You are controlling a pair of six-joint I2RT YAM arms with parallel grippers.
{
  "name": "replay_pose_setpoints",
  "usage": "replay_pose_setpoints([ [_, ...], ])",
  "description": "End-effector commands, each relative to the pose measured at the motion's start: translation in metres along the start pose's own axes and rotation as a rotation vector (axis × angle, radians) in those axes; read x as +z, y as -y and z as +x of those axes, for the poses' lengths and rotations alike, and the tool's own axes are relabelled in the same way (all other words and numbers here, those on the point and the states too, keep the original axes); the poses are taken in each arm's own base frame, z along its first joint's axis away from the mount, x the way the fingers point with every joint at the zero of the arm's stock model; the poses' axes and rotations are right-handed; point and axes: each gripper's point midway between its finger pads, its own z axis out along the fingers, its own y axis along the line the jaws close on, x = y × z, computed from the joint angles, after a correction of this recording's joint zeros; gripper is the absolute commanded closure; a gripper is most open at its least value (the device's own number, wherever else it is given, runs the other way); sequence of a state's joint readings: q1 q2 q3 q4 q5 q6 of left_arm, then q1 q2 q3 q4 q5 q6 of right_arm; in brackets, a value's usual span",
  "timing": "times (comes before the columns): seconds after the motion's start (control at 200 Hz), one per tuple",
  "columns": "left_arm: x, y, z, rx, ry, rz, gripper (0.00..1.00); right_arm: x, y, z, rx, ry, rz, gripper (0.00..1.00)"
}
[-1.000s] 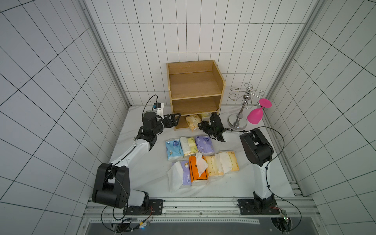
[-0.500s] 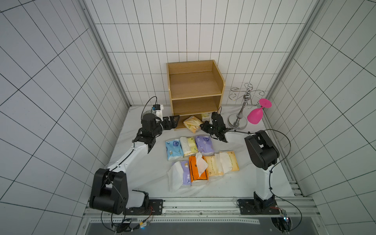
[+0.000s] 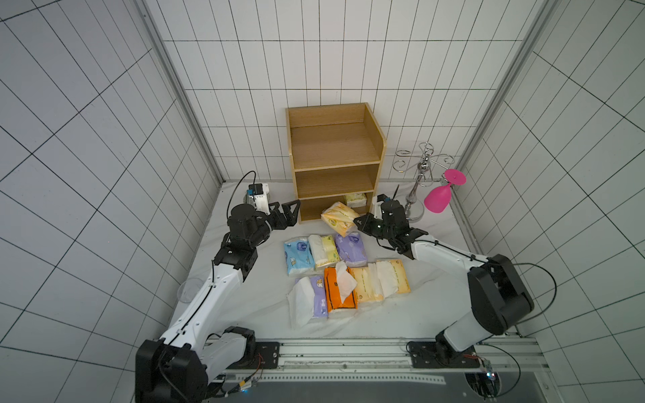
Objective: Remove the tissue boxes from the shelf
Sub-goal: Pick up a box of tissues from the shelf, then place the box of tissues at the center of the board.
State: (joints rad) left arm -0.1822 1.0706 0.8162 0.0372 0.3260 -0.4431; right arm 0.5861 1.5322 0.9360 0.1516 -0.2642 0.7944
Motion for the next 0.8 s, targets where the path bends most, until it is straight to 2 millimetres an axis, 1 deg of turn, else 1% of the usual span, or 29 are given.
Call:
replay_pose_setpoints([
  [0.0,-0.007,0.0,0.007,-0.029,-0.006,-0.017,0.02,-0.031,0.035,0.008,-0.003,0.0,0.103,1.0],
  [0.07,-0.008,0.007,0.008,-0.025,-0.003,-0.012,0.02,-0.051,0.054,0.007,0.022,0.016,0.142,1.0],
  [0.185,-0.005,0.021,0.012,-0.014,-0.007,0.006,0.02,-0.081,0.085,-0.002,0.055,0.058,0.218,1.0],
  [0.255,-0.001,0.029,0.014,-0.009,-0.016,0.018,0.02,-0.094,0.101,-0.005,0.07,0.069,0.261,1.0],
  [0.32,0.003,0.034,0.016,-0.006,-0.022,0.025,0.02,-0.1,0.113,-0.005,0.077,0.073,0.296,1.0],
  [0.42,0.007,0.04,0.019,0.002,-0.031,0.03,0.02,-0.101,0.13,-0.001,0.092,0.068,0.342,1.0],
  [0.525,0.009,0.043,0.021,0.007,-0.037,0.033,0.02,-0.094,0.141,0.006,0.106,0.038,0.366,1.0],
  [0.66,0.012,0.044,0.025,0.007,-0.049,0.033,0.02,-0.082,0.148,0.013,0.129,0.022,0.352,1.0],
  [0.73,0.014,0.045,0.027,0.008,-0.056,0.036,0.02,-0.076,0.15,0.013,0.136,0.023,0.341,1.0],
  [0.795,0.015,0.047,0.028,0.009,-0.059,0.039,0.02,-0.071,0.152,0.012,0.141,0.02,0.341,0.97],
])
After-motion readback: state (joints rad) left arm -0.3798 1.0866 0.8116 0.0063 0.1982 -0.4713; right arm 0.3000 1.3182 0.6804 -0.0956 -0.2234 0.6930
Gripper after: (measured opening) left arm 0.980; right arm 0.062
